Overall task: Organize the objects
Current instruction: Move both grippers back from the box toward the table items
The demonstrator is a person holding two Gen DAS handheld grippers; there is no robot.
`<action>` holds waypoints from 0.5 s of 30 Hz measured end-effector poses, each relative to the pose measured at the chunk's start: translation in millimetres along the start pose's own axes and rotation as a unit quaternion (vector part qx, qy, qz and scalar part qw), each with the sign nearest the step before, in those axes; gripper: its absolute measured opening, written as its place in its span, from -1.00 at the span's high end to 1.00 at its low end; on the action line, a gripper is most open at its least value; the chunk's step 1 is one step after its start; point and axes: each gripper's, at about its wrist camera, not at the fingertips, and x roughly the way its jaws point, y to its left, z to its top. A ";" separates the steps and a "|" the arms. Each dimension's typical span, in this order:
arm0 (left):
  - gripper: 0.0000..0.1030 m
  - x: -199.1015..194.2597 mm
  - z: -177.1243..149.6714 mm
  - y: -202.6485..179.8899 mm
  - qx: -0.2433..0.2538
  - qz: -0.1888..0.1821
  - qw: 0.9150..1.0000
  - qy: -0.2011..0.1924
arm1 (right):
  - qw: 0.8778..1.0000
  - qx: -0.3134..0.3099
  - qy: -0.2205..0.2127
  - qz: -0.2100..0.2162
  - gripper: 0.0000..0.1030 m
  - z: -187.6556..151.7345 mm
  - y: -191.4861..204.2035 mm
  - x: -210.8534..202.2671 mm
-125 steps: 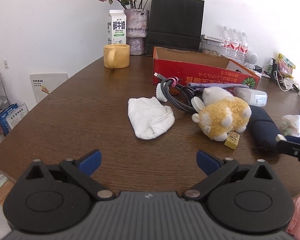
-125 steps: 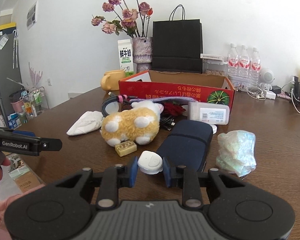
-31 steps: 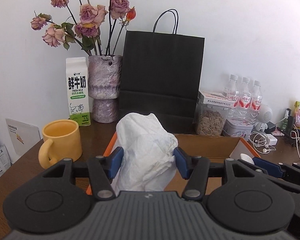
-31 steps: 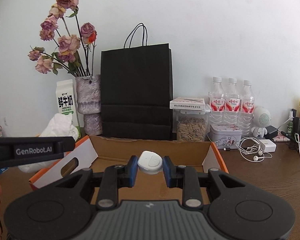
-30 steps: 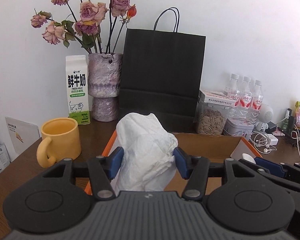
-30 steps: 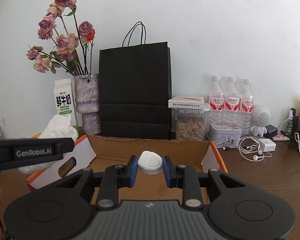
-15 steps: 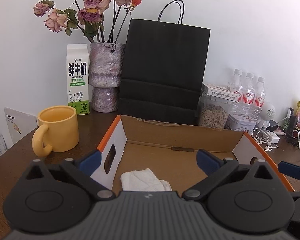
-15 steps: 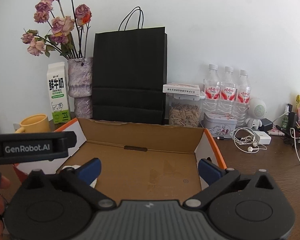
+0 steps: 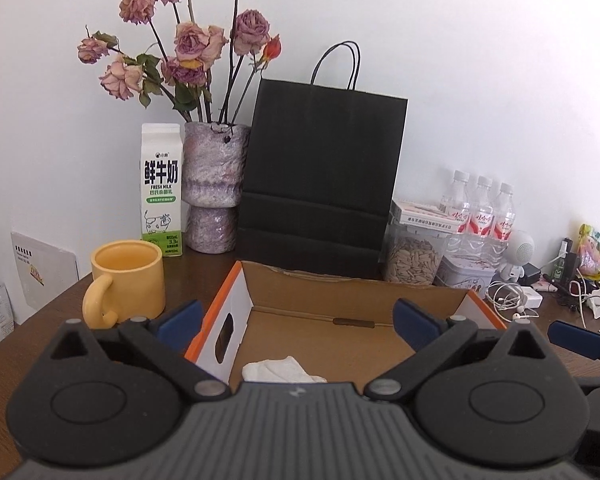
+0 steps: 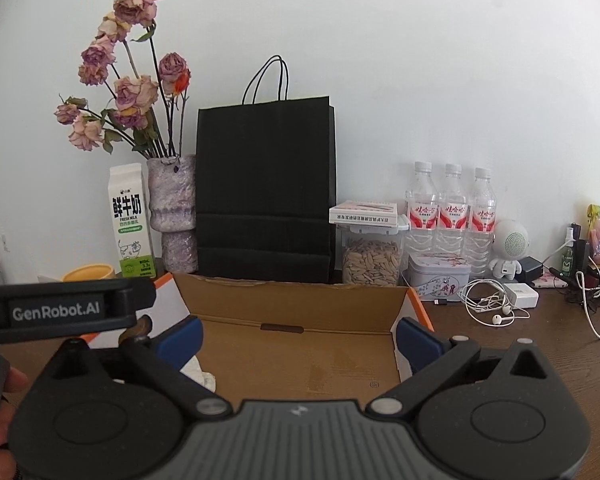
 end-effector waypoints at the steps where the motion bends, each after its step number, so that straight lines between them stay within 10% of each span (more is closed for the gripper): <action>1: -1.00 -7.2 0.2 0.6 -0.002 -0.004 1.000 -0.008 | 1.000 -0.002 -0.007 0.003 -1.00 1.5 1.4 -6.4; 15: -1.00 -103.6 -17.2 21.9 -0.013 -0.025 0.999 -0.036 | 0.998 -0.029 -0.053 0.027 -1.00 -8.0 15.9 -105.0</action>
